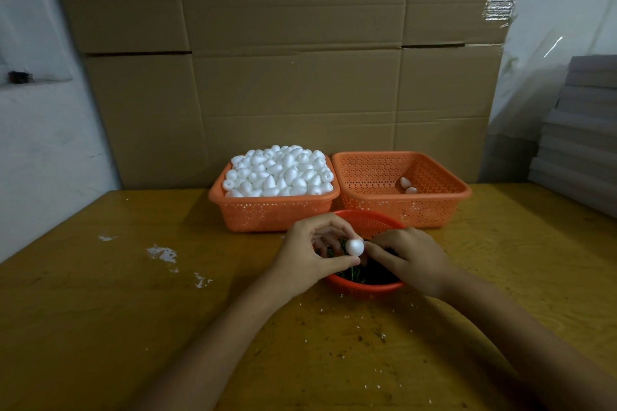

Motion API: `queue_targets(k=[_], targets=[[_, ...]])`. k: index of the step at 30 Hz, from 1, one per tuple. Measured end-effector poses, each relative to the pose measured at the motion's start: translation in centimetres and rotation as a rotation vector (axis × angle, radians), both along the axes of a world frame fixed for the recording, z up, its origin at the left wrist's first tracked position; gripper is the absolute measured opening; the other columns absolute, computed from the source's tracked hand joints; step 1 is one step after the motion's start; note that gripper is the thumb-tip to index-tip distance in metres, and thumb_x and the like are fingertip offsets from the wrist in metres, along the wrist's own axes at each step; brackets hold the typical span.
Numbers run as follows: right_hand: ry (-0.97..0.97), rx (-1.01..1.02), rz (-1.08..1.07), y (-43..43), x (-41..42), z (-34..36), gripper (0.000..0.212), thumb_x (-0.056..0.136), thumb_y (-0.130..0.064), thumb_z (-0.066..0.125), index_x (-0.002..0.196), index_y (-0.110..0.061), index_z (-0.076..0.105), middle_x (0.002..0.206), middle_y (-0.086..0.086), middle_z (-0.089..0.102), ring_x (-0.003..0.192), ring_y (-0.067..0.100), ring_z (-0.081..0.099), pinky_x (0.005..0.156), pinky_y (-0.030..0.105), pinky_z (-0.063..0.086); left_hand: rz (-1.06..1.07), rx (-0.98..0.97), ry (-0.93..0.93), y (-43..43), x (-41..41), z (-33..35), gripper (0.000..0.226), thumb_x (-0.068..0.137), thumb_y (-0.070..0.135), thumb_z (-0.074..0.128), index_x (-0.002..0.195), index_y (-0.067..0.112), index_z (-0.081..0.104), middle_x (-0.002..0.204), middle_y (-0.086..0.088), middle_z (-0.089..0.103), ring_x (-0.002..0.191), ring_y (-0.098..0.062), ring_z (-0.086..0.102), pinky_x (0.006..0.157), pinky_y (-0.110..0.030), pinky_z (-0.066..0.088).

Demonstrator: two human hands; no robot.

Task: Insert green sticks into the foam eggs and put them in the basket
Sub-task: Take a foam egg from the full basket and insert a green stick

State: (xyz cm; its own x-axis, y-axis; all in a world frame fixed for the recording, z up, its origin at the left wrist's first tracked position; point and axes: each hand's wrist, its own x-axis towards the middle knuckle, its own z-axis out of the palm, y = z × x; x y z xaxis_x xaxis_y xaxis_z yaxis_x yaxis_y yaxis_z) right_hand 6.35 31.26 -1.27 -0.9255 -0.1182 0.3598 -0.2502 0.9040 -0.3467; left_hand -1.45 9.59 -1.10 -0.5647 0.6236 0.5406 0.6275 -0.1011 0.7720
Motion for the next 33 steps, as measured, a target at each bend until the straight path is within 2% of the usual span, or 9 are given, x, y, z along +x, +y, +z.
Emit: queue_targets(k=[4,8,11,22,25,29,33], targets=[[0.003,0.002,-0.002,-0.05,0.01,0.02,0.043,0.104,-0.053,0.044,0.081,-0.033,0.073,0.066,-0.003,0.065,0.057,0.014,0.056,0.054,0.032,0.037,0.001,-0.001,-0.007,0.03,0.01,-0.04,0.027,0.078,0.006,0.09,0.097,0.016,0.073,0.104,0.002,0.079,0.086,-0.021,0.072,0.068,-0.033,0.053],[-0.015,0.0,-0.004,-0.1,0.07,0.16,0.043,0.104,-0.054,0.042,0.082,-0.034,0.073,0.068,-0.004,0.067,0.059,0.015,0.059,0.057,0.036,0.042,0.005,-0.007,-0.008,0.06,0.02,-0.02,0.026,0.078,0.001,0.088,0.095,0.014,0.073,0.105,0.004,0.079,0.081,-0.019,0.071,0.065,-0.034,0.05],[-0.012,0.005,-0.004,-0.11,0.12,0.22,0.044,0.103,-0.055,0.041,0.083,-0.033,0.073,0.068,-0.005,0.066,0.06,0.014,0.059,0.058,0.036,0.043,0.008,-0.004,-0.01,0.11,-0.02,-0.08,0.026,0.077,-0.002,0.088,0.094,0.012,0.074,0.105,0.004,0.079,0.08,-0.026,0.07,0.064,-0.042,0.049],[-0.02,-0.002,-0.004,-0.09,0.17,0.14,0.046,0.102,-0.057,0.04,0.084,-0.033,0.074,0.068,-0.005,0.067,0.059,0.015,0.059,0.057,0.032,0.04,0.02,-0.002,0.006,0.14,-0.02,-0.17,0.033,0.077,0.0,0.087,0.089,0.026,0.073,0.106,0.006,0.079,0.079,-0.022,0.069,0.064,-0.03,0.049],[-0.015,-0.001,-0.017,-0.18,0.17,0.17,0.046,0.101,-0.056,0.04,0.084,-0.032,0.075,0.068,-0.005,0.066,0.059,0.012,0.057,0.058,0.033,0.04,0.01,0.006,0.002,0.21,0.01,-0.15,0.036,0.076,-0.002,0.087,0.089,0.028,0.073,0.105,0.006,0.079,0.075,-0.013,0.067,0.063,-0.024,0.047],[-0.011,0.007,-0.018,-0.14,0.15,0.16,0.042,0.103,-0.052,0.043,0.084,-0.032,0.075,0.067,-0.005,0.065,0.059,0.012,0.057,0.056,0.03,0.038,0.014,0.008,0.007,0.25,-0.05,-0.15,0.036,0.076,-0.002,0.087,0.091,0.028,0.075,0.105,0.006,0.079,0.074,-0.013,0.066,0.062,-0.025,0.047],[-0.002,0.012,-0.013,-0.11,0.14,0.08,0.042,0.104,-0.052,0.043,0.082,-0.033,0.074,0.066,-0.004,0.065,0.059,0.014,0.057,0.056,0.032,0.038,0.013,0.004,0.005,0.28,-0.06,-0.25,0.034,0.076,-0.002,0.087,0.092,0.026,0.076,0.104,0.005,0.078,0.073,-0.012,0.065,0.061,-0.025,0.047]])
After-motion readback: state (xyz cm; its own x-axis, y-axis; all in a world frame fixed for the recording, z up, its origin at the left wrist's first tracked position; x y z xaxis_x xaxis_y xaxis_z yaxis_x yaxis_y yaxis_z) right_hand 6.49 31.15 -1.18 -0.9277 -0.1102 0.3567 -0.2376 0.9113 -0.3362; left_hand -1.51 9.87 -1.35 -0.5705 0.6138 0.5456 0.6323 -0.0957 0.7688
